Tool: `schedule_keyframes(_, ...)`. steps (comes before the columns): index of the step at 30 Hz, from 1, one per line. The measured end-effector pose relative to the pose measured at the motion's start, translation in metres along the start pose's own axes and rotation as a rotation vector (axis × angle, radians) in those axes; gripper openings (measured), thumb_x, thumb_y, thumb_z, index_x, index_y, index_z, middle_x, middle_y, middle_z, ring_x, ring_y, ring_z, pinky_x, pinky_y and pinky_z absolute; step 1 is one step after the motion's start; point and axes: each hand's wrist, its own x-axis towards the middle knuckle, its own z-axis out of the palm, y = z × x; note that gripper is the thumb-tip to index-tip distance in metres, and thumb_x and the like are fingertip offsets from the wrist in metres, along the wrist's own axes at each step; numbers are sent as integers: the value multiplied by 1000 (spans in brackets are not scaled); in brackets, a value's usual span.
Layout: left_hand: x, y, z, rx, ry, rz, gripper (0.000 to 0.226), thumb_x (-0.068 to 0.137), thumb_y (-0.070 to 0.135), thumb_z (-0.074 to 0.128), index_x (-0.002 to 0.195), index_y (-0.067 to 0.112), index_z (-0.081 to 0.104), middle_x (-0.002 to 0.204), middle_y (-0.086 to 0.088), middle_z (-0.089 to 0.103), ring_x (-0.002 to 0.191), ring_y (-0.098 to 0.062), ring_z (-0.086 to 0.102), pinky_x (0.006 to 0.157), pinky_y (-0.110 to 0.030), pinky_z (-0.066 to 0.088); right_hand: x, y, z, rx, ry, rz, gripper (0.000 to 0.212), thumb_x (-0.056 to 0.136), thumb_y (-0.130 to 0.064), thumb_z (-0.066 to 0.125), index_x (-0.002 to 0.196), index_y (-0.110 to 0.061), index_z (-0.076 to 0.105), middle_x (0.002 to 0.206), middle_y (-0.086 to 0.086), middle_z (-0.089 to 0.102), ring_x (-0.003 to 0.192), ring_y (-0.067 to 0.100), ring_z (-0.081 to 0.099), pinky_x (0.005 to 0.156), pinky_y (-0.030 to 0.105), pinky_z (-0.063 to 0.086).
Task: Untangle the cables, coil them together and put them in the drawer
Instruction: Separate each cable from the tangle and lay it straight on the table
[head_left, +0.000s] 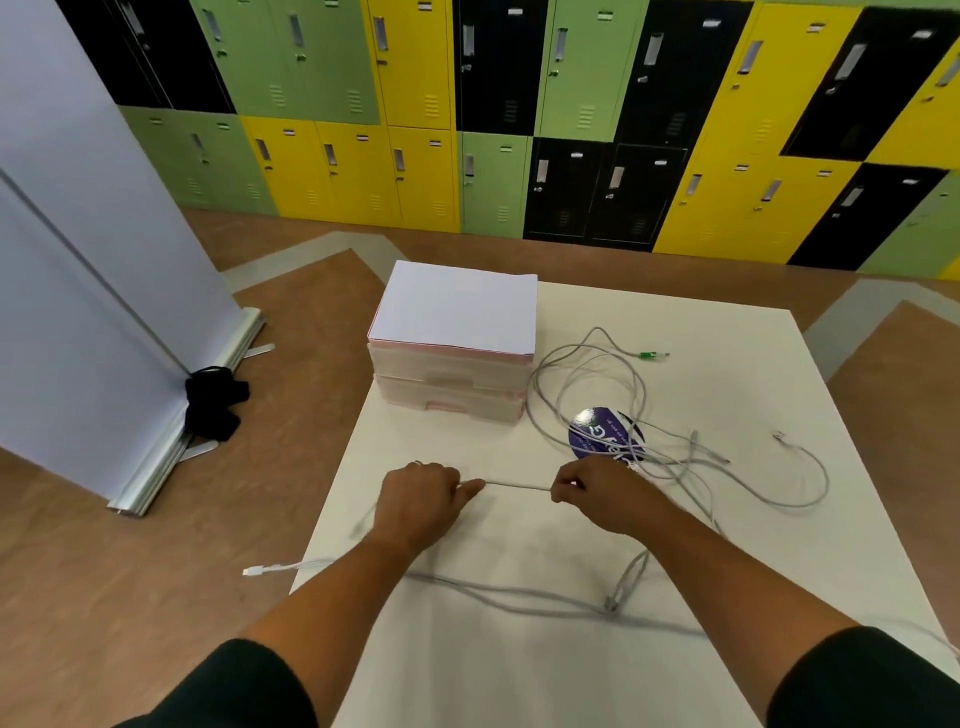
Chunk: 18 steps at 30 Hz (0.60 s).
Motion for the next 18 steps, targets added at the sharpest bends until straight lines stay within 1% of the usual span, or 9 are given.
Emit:
schedule_keyframes(1, -1, -7, -1, 36, 6, -1, 63, 96, 70, 26, 61, 21, 42, 67, 3, 61, 70, -22, 59, 58, -31, 32, 0, -3, 2, 0, -27, -12, 18, 96, -30, 55, 94, -25, 73, 72, -10, 63, 64, 5, 58, 62, 23, 44)
schedule_keyframes(2, -4, -15, -1, 67, 10, -2, 63, 96, 70, 25, 61, 21, 41, 68, 2, 63, 72, -23, 61, 58, -31, 32, 1, -7, 5, -1, -53, -29, 19, 97, -29, 55, 95, -26, 73, 76, -11, 65, 68, 6, 60, 64, 23, 45)
schedule_keyframes(4, -8, -30, 0, 114, 13, 3, 64, 96, 70, 23, 60, 21, 41, 70, 0, 66, 72, -26, 62, 58, -32, 31, 2, -11, 10, 11, -92, -53, 20, 97, -31, 54, 98, -27, 73, 90, -9, 70, 82, 11, 65, 75, 27, 50)
schedule_keyframes(5, -11, -39, 0, 128, 16, 5, 64, 96, 69, 23, 60, 21, 41, 70, 0, 66, 73, -26, 62, 58, -32, 32, 2, -13, 13, 11, -109, -59, 20, 98, -32, 54, 99, -27, 73, 94, -8, 70, 86, 12, 65, 78, 30, 50)
schedule_keyframes(9, -25, -67, 5, 148, -25, -4, 61, 98, 66, 23, 63, 22, 44, 77, 2, 66, 82, -25, 61, 64, -35, 32, 3, -19, 24, -16, -141, -66, 21, 98, -35, 54, 103, -27, 73, 96, -7, 68, 86, 12, 62, 77, 29, 47)
schedule_keyframes(11, -31, -72, 12, 124, -45, -5, 56, 99, 63, 24, 67, 24, 47, 81, 2, 63, 86, -24, 57, 69, -37, 30, 3, -21, 27, -26, -154, -72, 22, 98, -34, 53, 104, -26, 72, 93, -8, 67, 82, 10, 60, 72, 26, 45)
schedule_keyframes(14, -37, -73, 26, 30, -6, -45, 45, 102, 55, 28, 78, 26, 54, 85, 3, 59, 90, -26, 55, 73, -39, 32, 3, -22, 30, -49, -161, -84, 22, 99, -32, 52, 105, -25, 72, 86, -13, 61, 78, 8, 57, 64, 21, 40)
schedule_keyframes(16, -40, -73, 34, -38, 35, -64, 39, 102, 49, 25, 89, 27, 54, 89, 5, 60, 89, -26, 54, 73, -39, 32, 2, -22, 30, -45, -161, -75, 22, 99, -32, 53, 104, -24, 73, 88, -11, 63, 80, 9, 59, 66, 22, 43)
schedule_keyframes(18, -43, -73, 36, -94, 78, -77, 35, 100, 45, 23, 94, 28, 52, 91, 8, 61, 85, -24, 52, 73, -39, 30, 3, -21, 30, -31, -158, -54, 22, 99, -32, 53, 104, -25, 73, 93, -8, 68, 85, 12, 63, 74, 27, 47)
